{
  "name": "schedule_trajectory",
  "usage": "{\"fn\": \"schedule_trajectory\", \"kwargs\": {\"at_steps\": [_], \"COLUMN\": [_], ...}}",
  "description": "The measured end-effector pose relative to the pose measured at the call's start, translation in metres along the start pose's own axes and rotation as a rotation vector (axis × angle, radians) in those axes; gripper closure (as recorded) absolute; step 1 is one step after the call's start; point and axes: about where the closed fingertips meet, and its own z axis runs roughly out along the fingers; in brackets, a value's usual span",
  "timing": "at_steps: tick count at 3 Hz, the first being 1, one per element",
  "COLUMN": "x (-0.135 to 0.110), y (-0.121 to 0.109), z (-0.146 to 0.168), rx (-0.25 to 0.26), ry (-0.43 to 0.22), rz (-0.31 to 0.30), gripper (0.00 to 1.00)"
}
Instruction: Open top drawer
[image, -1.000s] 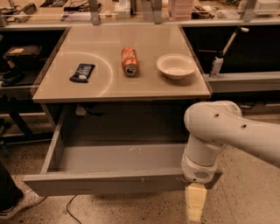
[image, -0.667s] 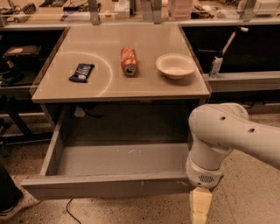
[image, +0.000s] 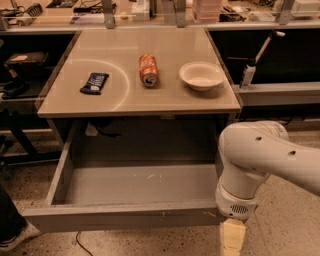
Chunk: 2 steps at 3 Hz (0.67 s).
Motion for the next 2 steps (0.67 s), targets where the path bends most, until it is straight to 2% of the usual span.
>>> {"fn": "schedule_trajectory", "kwargs": {"at_steps": [2], "x": [0.0135], "y": [0.0162], "z": [-0.0003], "rx": [-0.016], "ry": [-0.001], "rz": [0.036], "gripper": [0.00]}}
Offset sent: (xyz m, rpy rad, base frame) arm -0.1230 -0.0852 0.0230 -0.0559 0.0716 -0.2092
